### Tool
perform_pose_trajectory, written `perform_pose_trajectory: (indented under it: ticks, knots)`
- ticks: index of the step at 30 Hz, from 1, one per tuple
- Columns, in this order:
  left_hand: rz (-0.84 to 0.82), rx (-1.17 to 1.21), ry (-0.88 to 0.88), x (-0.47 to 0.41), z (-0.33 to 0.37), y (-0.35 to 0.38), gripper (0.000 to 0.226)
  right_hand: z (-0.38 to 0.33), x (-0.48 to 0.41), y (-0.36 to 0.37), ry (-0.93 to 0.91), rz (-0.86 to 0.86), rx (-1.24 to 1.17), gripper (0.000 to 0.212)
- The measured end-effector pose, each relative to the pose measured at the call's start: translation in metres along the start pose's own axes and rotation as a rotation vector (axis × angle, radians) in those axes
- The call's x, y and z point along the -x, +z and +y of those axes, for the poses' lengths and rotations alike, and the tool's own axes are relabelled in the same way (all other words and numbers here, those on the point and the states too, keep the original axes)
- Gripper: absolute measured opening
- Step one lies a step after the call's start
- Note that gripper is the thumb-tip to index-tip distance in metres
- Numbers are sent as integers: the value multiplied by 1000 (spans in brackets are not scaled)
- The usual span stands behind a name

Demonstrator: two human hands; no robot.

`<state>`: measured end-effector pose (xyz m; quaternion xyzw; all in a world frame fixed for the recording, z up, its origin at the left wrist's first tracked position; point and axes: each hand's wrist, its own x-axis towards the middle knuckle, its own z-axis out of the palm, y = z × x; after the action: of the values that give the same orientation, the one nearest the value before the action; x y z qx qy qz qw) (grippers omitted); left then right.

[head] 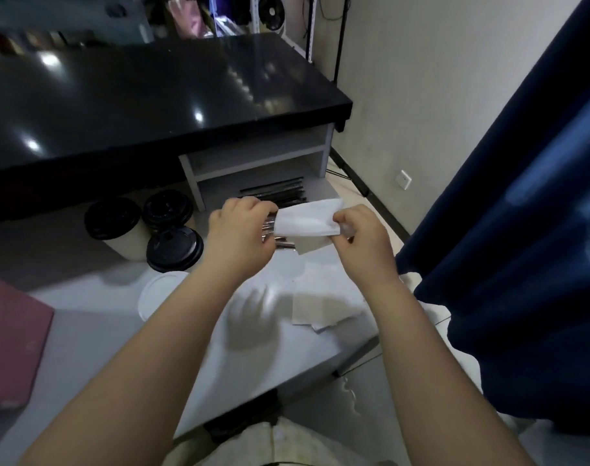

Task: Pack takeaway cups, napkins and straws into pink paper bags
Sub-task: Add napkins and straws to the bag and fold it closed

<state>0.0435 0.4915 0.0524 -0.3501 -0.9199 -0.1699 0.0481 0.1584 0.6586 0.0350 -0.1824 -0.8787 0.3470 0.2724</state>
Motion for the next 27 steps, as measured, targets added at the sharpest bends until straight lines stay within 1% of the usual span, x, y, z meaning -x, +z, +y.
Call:
perform_pose_trajectory:
  ticks: [3, 7, 9, 13, 18, 23, 27]
  knots:
    - [72, -52, -11, 1, -16, -31, 47, -31, -16, 5, -93, 16, -1, 15]
    - [150, -94, -91, 14, -49, -73, 46, -78, -32, 27, -226, -23, 16, 16]
    - [193, -109, -143, 24, -70, -93, 48, -104, -37, 42, -289, -34, -3, 17]
    - [241, -142, -231, 45, -113, -134, 51, -154, -43, 70, -393, -62, -79, 12]
    - [331, -179, -284, 75, -168, -187, 49, -226, -45, 106, -487, -54, -149, 12]
    - [346, -199, -308, 116, -230, -236, 50, -304, -28, 153, -560, -56, -175, 11]
    - [313, -202, -341, 159, -291, -266, 50, -353, -4, 192, -557, -101, -220, 12]
